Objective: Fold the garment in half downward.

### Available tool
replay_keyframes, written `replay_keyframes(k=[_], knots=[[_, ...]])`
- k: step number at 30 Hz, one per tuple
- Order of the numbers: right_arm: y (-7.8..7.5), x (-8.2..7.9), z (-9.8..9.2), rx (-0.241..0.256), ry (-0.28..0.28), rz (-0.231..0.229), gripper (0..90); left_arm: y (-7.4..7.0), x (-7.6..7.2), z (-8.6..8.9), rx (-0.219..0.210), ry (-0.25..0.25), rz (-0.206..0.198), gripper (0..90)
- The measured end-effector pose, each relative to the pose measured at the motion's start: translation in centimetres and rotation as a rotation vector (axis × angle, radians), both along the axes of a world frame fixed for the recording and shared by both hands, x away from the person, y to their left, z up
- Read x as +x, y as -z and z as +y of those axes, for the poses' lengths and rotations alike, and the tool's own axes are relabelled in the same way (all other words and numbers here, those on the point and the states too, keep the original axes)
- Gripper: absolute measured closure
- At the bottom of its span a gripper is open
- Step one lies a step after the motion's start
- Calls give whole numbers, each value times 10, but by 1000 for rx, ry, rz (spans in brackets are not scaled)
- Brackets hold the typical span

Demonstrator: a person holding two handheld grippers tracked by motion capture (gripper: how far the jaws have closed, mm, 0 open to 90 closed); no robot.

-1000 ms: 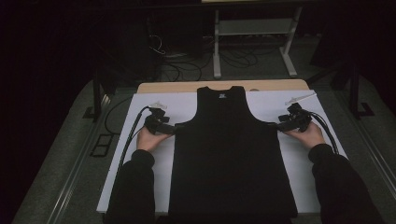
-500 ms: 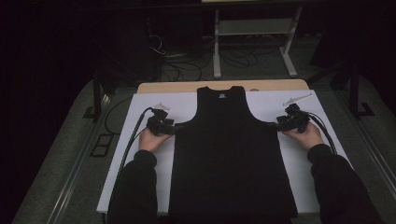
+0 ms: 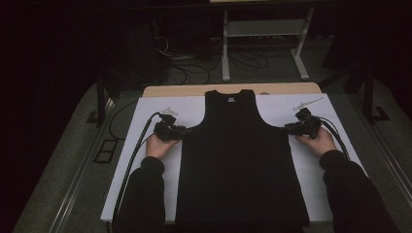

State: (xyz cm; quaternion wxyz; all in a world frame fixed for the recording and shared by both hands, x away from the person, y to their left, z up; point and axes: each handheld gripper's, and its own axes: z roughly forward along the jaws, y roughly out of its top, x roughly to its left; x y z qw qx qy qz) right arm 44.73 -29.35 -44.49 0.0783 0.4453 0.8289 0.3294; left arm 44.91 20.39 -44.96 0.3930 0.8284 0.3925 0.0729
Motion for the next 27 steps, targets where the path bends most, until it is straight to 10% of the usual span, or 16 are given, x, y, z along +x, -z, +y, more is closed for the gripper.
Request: replay_keyframes(k=[15, 27], knots=[[-2, -2, 3, 9, -3, 43, 829, -2, -7, -14, 103, -54, -73, 841], [-10, -7, -1, 40, 0, 16, 837, -7, -9, -11, 73, -79, -66, 868]])
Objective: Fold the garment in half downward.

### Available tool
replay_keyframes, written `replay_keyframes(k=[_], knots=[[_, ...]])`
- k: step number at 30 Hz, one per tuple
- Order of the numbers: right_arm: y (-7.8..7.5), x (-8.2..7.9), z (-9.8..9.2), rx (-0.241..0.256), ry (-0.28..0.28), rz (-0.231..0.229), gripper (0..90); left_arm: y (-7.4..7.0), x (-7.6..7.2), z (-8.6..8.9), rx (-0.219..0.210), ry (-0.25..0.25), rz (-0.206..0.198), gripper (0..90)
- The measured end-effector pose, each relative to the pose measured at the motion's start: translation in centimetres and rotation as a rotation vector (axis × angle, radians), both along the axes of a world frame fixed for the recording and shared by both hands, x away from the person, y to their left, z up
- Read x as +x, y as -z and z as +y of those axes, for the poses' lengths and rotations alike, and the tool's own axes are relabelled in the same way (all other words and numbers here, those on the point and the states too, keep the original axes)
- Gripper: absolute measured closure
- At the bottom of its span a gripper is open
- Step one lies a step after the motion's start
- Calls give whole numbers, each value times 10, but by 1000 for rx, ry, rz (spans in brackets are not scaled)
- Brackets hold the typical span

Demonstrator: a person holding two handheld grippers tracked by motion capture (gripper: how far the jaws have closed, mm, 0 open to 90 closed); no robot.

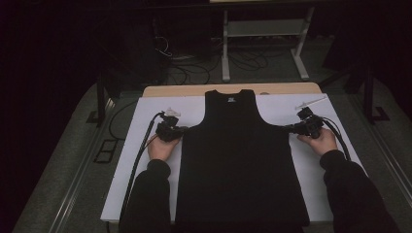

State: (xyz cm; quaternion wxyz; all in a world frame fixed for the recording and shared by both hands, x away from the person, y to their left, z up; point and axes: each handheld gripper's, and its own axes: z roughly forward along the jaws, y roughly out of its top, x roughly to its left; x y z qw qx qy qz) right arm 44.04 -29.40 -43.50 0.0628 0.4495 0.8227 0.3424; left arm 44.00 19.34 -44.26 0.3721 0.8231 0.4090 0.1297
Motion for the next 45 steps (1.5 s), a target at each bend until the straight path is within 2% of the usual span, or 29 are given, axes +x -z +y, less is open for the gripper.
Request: replay_keyframes(k=[5, 12, 17, 19, 23, 25, 28, 31, 33, 37, 43, 45], knots=[[-4, -3, 0, 22, -1, -8, 837, -7, -2, 2, -25, -9, -16, 868], [-10, -9, -3, 64, -2, -24, 839, -14, -6, 8, -62, -8, -17, 868], [-12, -14, -2, 69, -7, -36, 839, -19, -11, 12, -107, 8, -15, 868], [-13, -17, -1, 73, -11, -43, 839, -20, -15, 13, -119, 13, -34, 868], [-16, -21, 1, 85, -23, -52, 839, -20, -20, 14, -145, 16, -43, 868], [-18, -23, 1, 91, -23, -57, 839, -19, -22, 14, -159, 14, -33, 868], [-20, -26, 1, 103, -22, -60, 839, -20, -23, 12, -155, 25, -33, 868], [-22, -30, 0, 109, -21, -61, 839, -24, -24, 12, -176, 41, -35, 868], [-22, -32, 0, 113, -16, -59, 839, -26, -25, 12, -164, 48, -39, 868], [-24, -37, -1, 119, -5, -62, 839, -29, -26, 15, -215, 37, -29, 868], [-26, -44, -4, 124, 3, -70, 836, -32, -29, 13, -243, 60, -17, 868], [-27, -47, -4, 121, 8, -65, 836, -32, -31, 11, -234, 69, -17, 867]])
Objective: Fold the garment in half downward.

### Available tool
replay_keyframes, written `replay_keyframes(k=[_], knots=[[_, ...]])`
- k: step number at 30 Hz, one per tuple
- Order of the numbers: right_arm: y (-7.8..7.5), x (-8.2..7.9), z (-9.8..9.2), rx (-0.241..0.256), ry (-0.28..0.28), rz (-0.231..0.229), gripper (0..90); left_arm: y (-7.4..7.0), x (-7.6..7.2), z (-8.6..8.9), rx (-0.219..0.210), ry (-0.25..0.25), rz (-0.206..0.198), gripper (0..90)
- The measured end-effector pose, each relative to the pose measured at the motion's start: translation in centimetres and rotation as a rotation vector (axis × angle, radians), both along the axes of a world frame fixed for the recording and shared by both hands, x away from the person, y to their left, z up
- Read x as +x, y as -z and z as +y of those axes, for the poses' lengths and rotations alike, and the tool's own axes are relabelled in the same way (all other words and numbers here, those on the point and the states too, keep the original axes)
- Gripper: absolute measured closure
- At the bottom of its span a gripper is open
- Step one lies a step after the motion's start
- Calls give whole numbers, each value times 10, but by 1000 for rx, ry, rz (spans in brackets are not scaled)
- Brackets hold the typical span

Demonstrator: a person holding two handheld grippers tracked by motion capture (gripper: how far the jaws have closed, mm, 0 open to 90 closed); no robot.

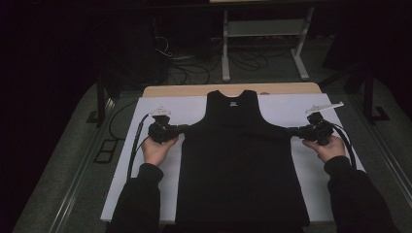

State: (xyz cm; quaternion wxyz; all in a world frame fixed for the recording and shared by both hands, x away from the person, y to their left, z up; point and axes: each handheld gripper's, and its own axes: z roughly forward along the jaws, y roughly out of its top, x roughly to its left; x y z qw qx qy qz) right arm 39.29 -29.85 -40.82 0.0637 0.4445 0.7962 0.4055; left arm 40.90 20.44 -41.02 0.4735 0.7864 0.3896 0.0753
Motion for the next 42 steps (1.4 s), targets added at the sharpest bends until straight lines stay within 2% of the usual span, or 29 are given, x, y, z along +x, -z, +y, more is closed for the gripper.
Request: replay_keyframes(k=[11, 24, 32, 42], knots=[[-3, -11, -3, 3, 8, -15, 835, -2, -12, 4, -34, -6, 4, 867], [-9, -20, -8, 31, 20, -38, 835, -4, -24, 10, -50, -21, 6, 867], [-11, -29, -11, 48, 23, -41, 834, -8, -31, 14, -48, -22, -6, 866], [-12, -38, -11, 54, 24, -37, 832, -10, -45, 19, -62, -29, -2, 865]])
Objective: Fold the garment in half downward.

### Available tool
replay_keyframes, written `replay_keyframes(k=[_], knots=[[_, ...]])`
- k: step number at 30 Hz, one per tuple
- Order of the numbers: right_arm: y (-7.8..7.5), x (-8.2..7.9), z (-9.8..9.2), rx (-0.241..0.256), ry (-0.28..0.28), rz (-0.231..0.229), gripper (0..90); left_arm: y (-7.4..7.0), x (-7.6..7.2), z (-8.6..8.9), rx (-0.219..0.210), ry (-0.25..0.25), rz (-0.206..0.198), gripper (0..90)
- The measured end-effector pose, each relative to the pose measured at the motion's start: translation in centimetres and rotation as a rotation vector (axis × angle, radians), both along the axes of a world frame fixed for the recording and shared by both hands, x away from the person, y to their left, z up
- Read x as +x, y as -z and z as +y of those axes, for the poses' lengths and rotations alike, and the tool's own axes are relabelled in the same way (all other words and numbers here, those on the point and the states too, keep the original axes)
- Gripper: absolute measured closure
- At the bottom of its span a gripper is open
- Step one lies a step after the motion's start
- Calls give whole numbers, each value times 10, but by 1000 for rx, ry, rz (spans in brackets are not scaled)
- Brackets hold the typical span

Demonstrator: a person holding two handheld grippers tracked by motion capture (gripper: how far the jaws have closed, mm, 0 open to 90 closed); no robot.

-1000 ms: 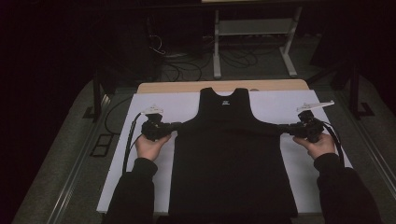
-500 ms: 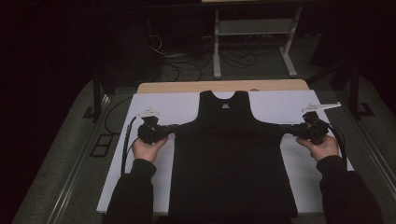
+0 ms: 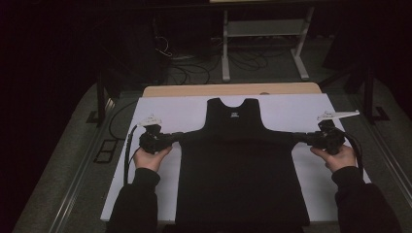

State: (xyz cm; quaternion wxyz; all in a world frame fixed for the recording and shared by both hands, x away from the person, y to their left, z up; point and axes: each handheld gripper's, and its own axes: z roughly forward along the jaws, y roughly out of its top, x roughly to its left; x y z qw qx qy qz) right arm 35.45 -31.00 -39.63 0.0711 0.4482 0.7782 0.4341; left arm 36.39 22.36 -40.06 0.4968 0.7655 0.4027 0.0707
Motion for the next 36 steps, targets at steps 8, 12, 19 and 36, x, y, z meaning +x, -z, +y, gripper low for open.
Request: replay_keyframes(k=[8, 12, 19, 36], knots=[[4, -8, -3, -1, 9, 15, 831, 2, -13, 4, 11, 9, 20, 866], [4, -12, -2, -5, 5, 17, 831, 2, -20, 2, 22, 22, 29, 866], [6, -18, -3, -6, 1, 31, 830, 6, -29, 3, 20, 24, 43, 866], [12, -28, -2, -26, -17, 64, 830, 15, -39, 7, 37, 18, 86, 866]])
